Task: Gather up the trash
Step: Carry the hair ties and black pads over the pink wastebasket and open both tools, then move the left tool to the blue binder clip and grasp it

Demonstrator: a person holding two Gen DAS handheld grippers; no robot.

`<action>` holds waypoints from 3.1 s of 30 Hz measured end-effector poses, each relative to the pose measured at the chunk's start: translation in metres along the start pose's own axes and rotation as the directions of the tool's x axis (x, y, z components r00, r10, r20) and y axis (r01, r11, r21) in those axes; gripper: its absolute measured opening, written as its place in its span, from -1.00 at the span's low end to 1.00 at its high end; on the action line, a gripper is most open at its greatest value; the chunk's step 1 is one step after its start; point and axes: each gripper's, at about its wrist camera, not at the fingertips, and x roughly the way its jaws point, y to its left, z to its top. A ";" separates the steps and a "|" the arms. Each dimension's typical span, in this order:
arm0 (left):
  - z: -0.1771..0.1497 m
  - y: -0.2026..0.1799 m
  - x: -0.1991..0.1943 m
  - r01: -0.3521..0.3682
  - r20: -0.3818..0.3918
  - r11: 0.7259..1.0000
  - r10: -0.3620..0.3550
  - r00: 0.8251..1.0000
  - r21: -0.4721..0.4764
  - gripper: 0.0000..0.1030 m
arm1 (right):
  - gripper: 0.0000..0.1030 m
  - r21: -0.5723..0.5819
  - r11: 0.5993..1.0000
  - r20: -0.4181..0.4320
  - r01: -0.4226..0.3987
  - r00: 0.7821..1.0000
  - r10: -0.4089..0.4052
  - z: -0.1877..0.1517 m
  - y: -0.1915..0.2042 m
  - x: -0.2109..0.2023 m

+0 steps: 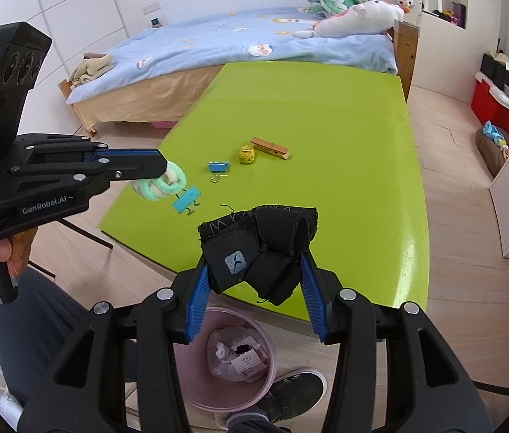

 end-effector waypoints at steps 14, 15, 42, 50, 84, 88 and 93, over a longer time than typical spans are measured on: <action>-0.033 -0.013 -0.029 0.028 0.027 1.000 -0.027 0.999 -0.009 -0.93 | -0.09 -0.083 0.990 -0.053 -0.112 0.993 0.108 -0.040 0.048 -0.021; -0.036 -0.014 -0.031 0.031 0.029 0.999 -0.031 0.999 -0.009 -0.93 | -0.09 -0.091 0.989 -0.062 -0.119 0.992 0.114 -0.043 0.051 -0.021; -0.095 -0.039 -0.039 0.093 -0.047 0.995 -0.092 0.995 0.018 -0.30 | 0.81 -0.017 0.998 -0.029 -0.057 0.998 0.056 -0.059 0.036 -0.047; -0.097 -0.023 -0.046 0.034 0.008 0.997 -0.034 0.999 -0.062 0.79 | 0.85 -0.006 0.999 -0.027 -0.053 0.998 0.053 -0.064 0.032 -0.046; -0.048 0.046 -0.023 -0.069 0.008 0.981 0.072 0.997 -0.183 0.85 | 0.87 -0.026 1.000 -0.023 -0.014 1.000 0.014 -0.010 0.022 -0.017; -0.031 0.057 -0.004 -0.076 -0.019 0.975 0.074 0.997 -0.208 0.85 | 0.87 -0.029 1.000 -0.030 -0.002 1.000 0.001 -0.003 0.019 -0.011; -0.007 0.071 0.029 -0.104 -0.071 0.964 0.089 0.994 -0.247 0.85 | 0.87 -0.026 1.000 -0.037 -0.004 0.999 0.003 0.001 0.016 -0.006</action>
